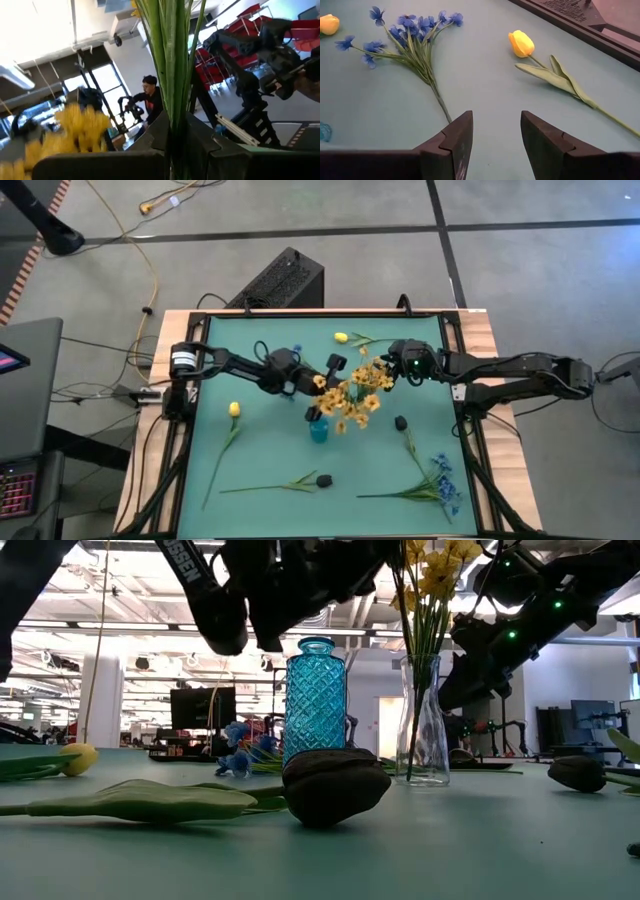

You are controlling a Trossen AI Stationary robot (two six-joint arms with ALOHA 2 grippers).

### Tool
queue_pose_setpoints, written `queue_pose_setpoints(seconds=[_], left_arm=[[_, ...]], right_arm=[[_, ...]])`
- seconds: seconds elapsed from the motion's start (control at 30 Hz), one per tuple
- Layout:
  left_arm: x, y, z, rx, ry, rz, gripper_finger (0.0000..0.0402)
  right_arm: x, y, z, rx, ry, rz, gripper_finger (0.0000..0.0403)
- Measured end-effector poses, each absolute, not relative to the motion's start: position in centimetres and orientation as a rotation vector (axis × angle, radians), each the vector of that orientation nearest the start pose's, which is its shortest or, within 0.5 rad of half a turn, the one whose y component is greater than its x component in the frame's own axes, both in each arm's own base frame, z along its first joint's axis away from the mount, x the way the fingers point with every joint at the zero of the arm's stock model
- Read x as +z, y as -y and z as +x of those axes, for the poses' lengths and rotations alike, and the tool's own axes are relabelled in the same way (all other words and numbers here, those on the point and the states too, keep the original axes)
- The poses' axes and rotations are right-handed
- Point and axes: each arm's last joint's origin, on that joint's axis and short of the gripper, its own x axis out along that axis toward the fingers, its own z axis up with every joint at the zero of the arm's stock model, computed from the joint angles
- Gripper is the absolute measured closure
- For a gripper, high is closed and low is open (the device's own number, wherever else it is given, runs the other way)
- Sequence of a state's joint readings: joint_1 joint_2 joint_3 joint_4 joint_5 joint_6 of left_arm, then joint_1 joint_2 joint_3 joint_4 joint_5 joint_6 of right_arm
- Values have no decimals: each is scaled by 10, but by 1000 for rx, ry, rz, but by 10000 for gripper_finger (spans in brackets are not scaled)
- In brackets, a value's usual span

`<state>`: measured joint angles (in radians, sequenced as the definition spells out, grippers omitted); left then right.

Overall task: Sort flowers into vase by color
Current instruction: Put the yellow flower into the transparent vase

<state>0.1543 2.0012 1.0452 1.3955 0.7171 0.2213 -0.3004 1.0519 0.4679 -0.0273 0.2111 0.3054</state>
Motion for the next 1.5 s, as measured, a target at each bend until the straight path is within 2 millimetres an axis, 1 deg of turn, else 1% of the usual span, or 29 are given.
queue_pose_setpoints(seconds=[0.27, 0.47, 0.67, 1.0, 1.1, 1.2, 1.37, 1.5], left_arm=[[217, -43, 400, -493, 456, 366, 382], [213, -45, 403, -432, 398, 326, 382], [212, -46, 404, -411, 373, 243, 375], [211, -45, 404, -396, 372, 273, 351], [211, -46, 404, -385, 364, 244, 334], [210, -47, 405, -384, 337, 186, 308], [210, -52, 404, -413, 312, 107, 239], [209, -63, 401, -472, 276, 40, 181]], right_arm=[[193, 67, 194, -586, -536, 317, 212], [193, 67, 194, -586, -535, 317, 212], [193, 67, 195, -586, -530, 317, 212], [193, 67, 195, -586, -531, 317, 212], [193, 67, 195, -585, -531, 317, 212], [193, 67, 195, -586, -531, 317, 212], [193, 67, 195, -585, -532, 316, 212], [193, 67, 194, -586, -534, 316, 212]])
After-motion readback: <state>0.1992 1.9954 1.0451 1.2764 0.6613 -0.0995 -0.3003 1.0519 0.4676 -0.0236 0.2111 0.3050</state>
